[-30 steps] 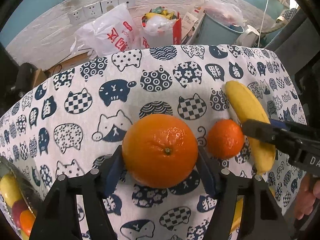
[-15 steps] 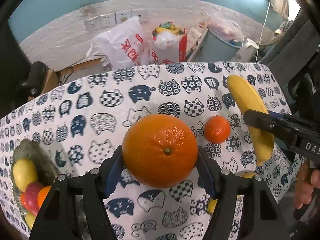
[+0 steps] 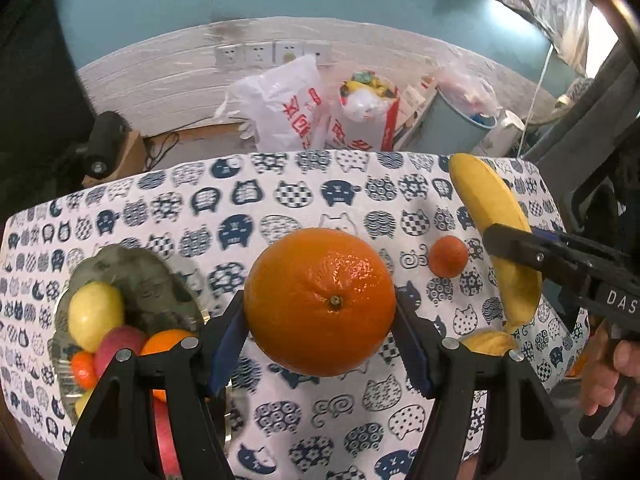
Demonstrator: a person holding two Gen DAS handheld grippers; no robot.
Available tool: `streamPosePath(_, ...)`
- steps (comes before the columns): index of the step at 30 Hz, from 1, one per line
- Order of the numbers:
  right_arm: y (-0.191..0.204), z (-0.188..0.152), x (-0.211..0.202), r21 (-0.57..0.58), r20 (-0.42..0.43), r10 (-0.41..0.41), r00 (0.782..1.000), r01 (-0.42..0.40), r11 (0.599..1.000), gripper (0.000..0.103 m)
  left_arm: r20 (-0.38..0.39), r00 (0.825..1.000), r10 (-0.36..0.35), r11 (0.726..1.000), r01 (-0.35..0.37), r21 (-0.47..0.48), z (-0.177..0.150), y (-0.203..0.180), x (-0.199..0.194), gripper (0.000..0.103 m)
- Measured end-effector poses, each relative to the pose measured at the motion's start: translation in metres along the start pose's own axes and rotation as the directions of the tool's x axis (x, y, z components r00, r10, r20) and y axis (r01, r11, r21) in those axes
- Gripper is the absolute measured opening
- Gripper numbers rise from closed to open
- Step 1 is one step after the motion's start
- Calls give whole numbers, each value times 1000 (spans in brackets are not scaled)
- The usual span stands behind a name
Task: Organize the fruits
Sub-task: 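Carry the orange and banana over the green plate with both tools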
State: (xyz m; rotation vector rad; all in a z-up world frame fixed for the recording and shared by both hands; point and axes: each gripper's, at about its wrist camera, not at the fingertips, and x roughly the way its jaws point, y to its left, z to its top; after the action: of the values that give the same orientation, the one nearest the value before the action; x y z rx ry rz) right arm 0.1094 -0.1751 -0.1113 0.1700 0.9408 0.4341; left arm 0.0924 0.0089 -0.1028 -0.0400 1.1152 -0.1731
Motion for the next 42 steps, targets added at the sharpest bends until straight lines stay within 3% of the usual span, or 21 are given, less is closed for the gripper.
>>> streamPosePath(8, 39, 3, 15, -61, -16, 34, 999, -35, 998, 35, 20, 999, 35, 995, -34, -89, -8, 48, -17, 70)
streamPosePath(20, 85, 7, 44, -130, -55, 72, 996, -79, 988, 35, -8, 997, 79, 976, -79, -204, -23, 109, -11, 70)
streamPosePath(35, 132, 7, 76, -190, -103, 100, 990, -118, 975, 35, -62, 993, 97, 964, -109, -242, -32, 139, 6, 70)
streamPosePath(42, 142, 4, 85, -202, -126, 103, 987, -127, 971, 35, -67, 995, 74, 957, -90, -275, -31, 148, 7, 70)
